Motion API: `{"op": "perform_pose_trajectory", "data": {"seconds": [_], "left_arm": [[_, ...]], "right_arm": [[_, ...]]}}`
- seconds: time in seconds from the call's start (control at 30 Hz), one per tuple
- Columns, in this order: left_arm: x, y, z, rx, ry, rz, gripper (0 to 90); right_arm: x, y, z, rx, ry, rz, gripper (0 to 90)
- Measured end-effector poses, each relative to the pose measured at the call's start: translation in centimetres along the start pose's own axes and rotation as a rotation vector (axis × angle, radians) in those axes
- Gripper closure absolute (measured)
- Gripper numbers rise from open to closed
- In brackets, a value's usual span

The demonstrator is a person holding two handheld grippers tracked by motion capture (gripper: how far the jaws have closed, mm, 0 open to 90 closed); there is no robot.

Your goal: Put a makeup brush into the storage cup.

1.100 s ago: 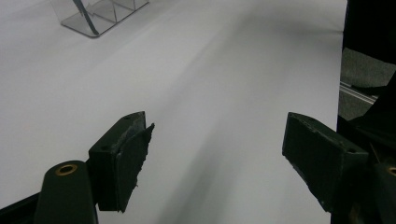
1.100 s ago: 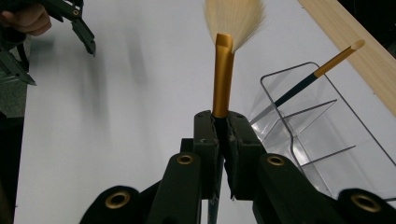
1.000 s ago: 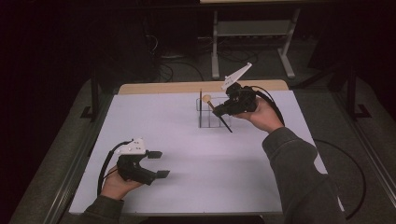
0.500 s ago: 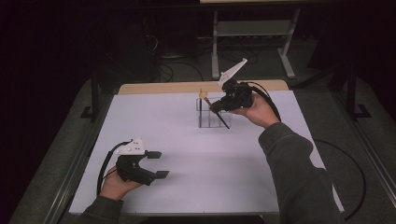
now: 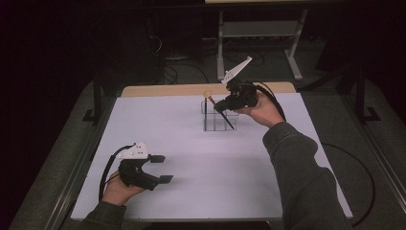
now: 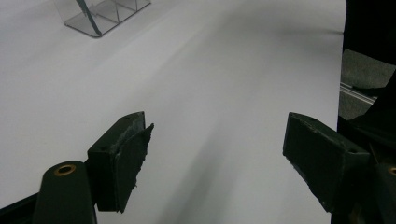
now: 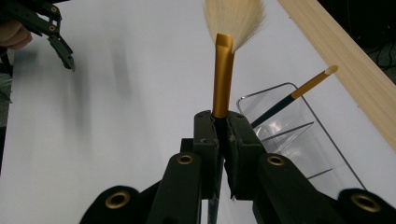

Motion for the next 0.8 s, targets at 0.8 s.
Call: {"op": "perform_pose_trajectory", "data": {"seconds": [0.8], "left_arm": [[-0.1,0.0,0.1,0.005,0.006,-0.007,21.3]], "right_arm": [[-1.4,-0.3,-1.6,0.010,-0.002,-0.005,83.1]]}}
Point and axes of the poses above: each handheld gripper's, and its own axes: y roughly backward along the jaws, x roughly out of its underside, z roughly to its left, the point moved 6 cm from there along -y, roughly forward along the jaws, and after that the axes turned 2 degrees about y, right-handed, at the moved point
